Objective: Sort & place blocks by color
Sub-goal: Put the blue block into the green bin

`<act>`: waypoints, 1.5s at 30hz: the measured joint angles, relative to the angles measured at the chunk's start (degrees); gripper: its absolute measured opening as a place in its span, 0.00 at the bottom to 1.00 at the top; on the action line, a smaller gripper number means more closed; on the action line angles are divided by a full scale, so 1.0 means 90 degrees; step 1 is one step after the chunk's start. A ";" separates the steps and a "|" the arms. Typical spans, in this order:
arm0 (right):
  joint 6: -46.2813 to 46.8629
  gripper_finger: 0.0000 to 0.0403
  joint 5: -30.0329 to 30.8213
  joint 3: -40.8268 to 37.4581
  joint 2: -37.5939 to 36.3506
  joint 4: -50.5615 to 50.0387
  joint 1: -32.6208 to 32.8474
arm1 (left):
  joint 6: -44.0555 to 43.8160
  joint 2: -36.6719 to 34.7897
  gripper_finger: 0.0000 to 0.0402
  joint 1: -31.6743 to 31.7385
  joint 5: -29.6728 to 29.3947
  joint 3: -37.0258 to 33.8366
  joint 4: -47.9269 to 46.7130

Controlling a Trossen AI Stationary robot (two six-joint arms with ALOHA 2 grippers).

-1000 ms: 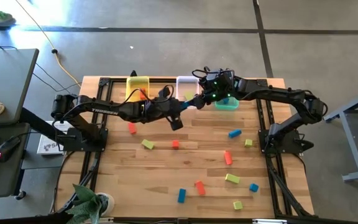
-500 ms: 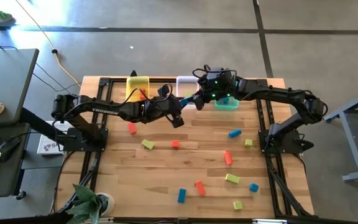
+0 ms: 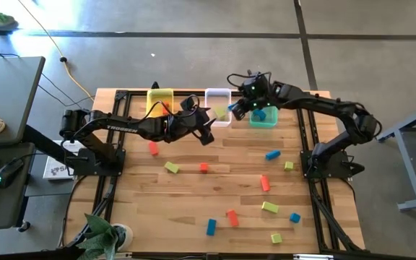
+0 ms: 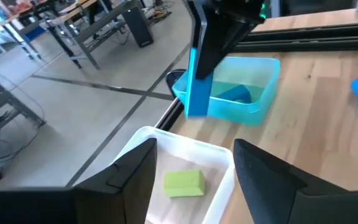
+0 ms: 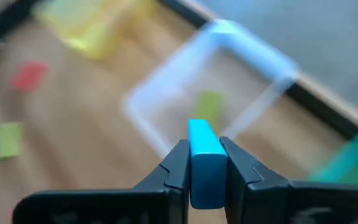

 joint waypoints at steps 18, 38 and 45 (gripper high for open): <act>-0.0492 0.10 0.2054 -0.0015 0.0657 -0.0884 -0.1268 | 0.0169 0.0000 0.49 0.0017 -0.0370 0.0000 -0.0218; 0.0007 0.19 0.1363 -0.0015 0.1192 -0.2240 -0.1541 | 0.0382 0.0000 0.49 -0.0008 -0.0441 0.0000 -0.0676; 0.0254 0.36 0.1538 0.0217 0.1137 -0.2665 -0.1371 | 0.0336 -0.0254 0.49 -0.0063 -0.0456 0.0005 -0.1198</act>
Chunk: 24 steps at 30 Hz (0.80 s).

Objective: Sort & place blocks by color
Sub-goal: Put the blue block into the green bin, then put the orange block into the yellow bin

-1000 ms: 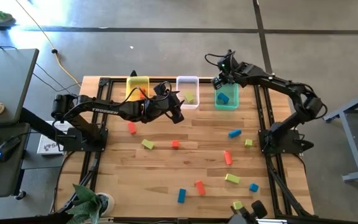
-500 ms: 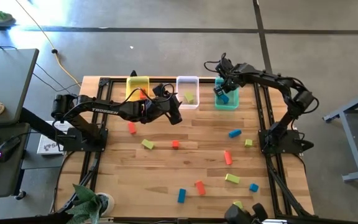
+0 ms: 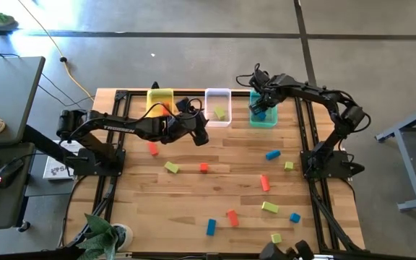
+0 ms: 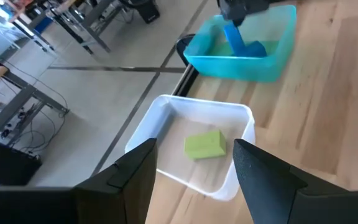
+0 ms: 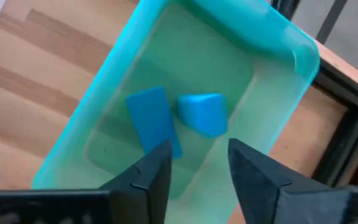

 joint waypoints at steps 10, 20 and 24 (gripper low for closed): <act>0.1304 0.40 -0.0733 0.1013 -0.0012 -0.1572 0.0688 | -0.0841 -0.0676 0.49 -0.0025 0.0000 0.0000 -0.1327; 0.2893 0.40 -0.0940 0.1109 -0.0012 -0.2266 0.2546 | -0.1343 -0.1166 0.49 -0.0068 0.0379 0.0000 -0.2333; 0.3696 0.40 -0.1060 0.1109 -0.0012 -0.2433 0.3362 | -0.1341 -0.1164 0.49 -0.0116 0.0565 -0.0002 -0.2346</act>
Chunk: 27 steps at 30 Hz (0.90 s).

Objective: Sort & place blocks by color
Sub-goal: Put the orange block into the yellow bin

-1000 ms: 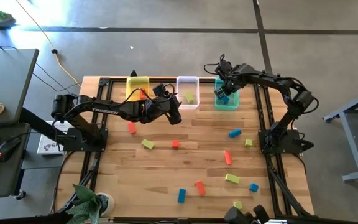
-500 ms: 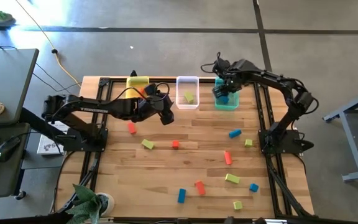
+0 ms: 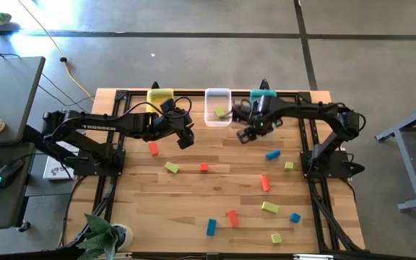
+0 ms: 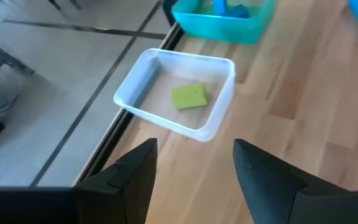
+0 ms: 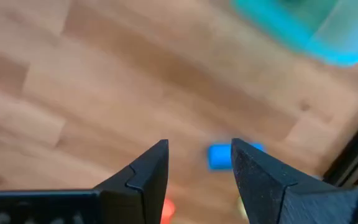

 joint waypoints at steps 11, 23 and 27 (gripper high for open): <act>0.1979 0.40 -0.0166 0.0000 0.0000 -0.0224 0.2035 | 0.0001 0.0000 0.49 -0.0259 0.0471 0.0000 0.0008; 0.3896 0.40 -0.0367 0.0000 0.0000 -0.0250 0.3567 | -0.0127 0.0005 0.49 -0.0668 0.0502 0.0000 0.0010; 0.4447 0.40 -0.0154 -0.0021 -0.0003 -0.0279 0.3926 | -0.0184 0.0005 0.49 -0.0796 0.0500 0.0000 0.0010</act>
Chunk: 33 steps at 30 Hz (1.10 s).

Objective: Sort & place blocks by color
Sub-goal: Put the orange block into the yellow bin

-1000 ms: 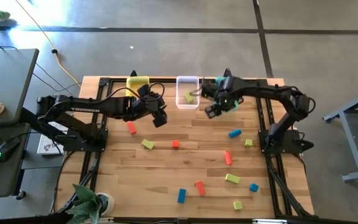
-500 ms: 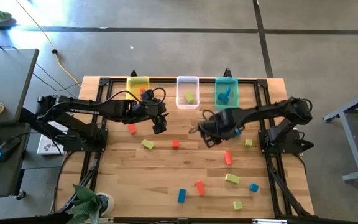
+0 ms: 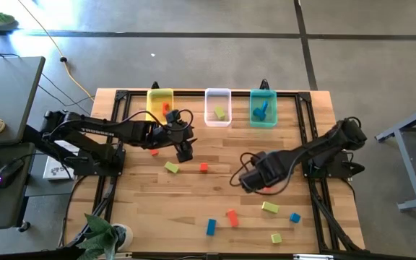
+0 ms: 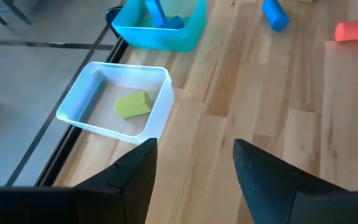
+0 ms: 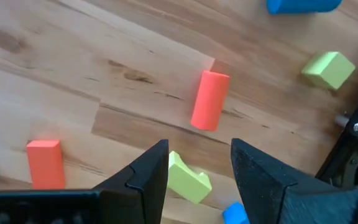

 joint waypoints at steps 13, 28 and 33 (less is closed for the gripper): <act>0.0681 0.40 0.0027 -0.1170 -0.0007 0.0941 0.0370 | -0.0097 0.0002 0.49 -0.0164 -0.0002 0.0000 0.0006; 0.0392 0.40 -0.0348 -0.2463 -0.0003 0.2531 0.0071 | -0.0038 0.0005 0.49 -0.0150 -0.0063 0.0000 0.0017; 0.0394 0.40 -0.0552 -0.2880 0.0001 0.2840 -0.0020 | 0.0022 0.0005 0.49 -0.0150 -0.0109 0.0000 0.0019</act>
